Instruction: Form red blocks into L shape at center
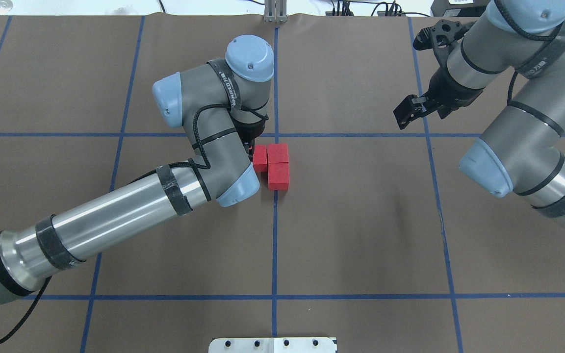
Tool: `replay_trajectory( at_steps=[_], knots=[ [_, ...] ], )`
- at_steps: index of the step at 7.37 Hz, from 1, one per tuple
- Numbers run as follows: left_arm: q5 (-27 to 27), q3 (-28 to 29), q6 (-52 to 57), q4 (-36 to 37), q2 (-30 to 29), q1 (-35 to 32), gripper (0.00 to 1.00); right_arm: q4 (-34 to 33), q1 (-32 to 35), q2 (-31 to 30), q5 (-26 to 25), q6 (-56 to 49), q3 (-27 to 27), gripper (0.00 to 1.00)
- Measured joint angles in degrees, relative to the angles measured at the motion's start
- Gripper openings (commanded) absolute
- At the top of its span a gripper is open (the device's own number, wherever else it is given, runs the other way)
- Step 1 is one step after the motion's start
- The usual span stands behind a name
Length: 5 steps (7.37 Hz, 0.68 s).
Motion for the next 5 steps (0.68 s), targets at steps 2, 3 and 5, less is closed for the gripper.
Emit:
replay_trajectory(
  at_steps=[2, 3, 5],
  knots=[
    [0.17, -3.03, 6.82, 3.69, 0.74, -2.30, 1.00, -0.26, 0.85, -0.04, 0.05, 0.18, 0.15, 0.99],
    [0.33, -4.17, 11.96, 5.11, 1.27, -3.48, 1.00, -0.16, 1.71, -0.05, -0.01, 0.19, 0.21, 0.99],
    [2.11, -8.12, 23.73, 5.89, 5.43, -5.60, 1.00, 0.25, 2.85, -0.49, -1.62, 0.13, 0.64, 0.99]
  ],
)
